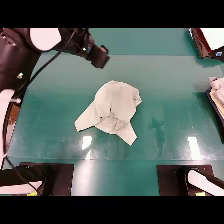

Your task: Fold the shirts.

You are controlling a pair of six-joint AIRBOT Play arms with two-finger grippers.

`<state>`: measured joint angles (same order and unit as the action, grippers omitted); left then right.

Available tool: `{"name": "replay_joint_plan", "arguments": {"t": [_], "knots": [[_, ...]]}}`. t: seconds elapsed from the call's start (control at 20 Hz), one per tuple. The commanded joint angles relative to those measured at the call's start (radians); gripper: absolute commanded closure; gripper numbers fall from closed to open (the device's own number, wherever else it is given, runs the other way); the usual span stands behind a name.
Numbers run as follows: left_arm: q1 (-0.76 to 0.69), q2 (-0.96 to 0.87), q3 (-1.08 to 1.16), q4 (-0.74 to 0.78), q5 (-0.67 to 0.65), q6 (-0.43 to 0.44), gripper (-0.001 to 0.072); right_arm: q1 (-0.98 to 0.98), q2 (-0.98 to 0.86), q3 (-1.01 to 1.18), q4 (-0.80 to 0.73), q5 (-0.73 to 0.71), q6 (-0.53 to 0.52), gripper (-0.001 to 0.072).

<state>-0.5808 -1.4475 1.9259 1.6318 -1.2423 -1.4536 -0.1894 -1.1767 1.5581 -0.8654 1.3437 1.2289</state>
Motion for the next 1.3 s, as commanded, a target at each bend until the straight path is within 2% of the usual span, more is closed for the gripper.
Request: {"name": "replay_joint_plan", "arguments": {"t": [0.0,0.1,0.2,0.45,0.6,0.85,1.1,1.25], "knots": [[0.161,-0.035,-0.01,-0.132,-0.155,-0.04,0.021,0.0,0.0,0.004,-0.001,0.0,0.0,0.0698],[0.26,-0.035,-0.085,-0.257,-0.248,-0.038,0.021,0.0,0.0,0.004,-0.001,-0.002,0.0,0.0697],[0.333,-0.028,-0.238,-0.325,-0.262,-0.031,0.021,0.0,0.0,0.004,-0.001,-0.001,0.0,0.0698],[0.4,-0.002,-0.692,-0.391,-0.166,0.042,0.021,0.001,0.0,0.004,0.0,0.002,0.0,0.0697],[0.402,-0.002,-0.846,-0.404,-0.089,0.066,0.021,0.001,0.0,0.004,0.0,0.001,0.0,0.0698],[0.368,0.002,-0.837,-0.694,0.067,0.099,0.0211,0.001,0.0,0.004,0.0,0.001,0.0,0.0698],[0.185,0.009,-0.779,-0.68,0.286,0.079,0.0211,0.001,0.0,0.004,0.0,0.001,0.0,0.0697],[0.102,0.009,-0.694,-0.556,0.388,0.0,0.0211,0.001,0.0,0.004,0.0,0.002,0.0,0.0698]]}}
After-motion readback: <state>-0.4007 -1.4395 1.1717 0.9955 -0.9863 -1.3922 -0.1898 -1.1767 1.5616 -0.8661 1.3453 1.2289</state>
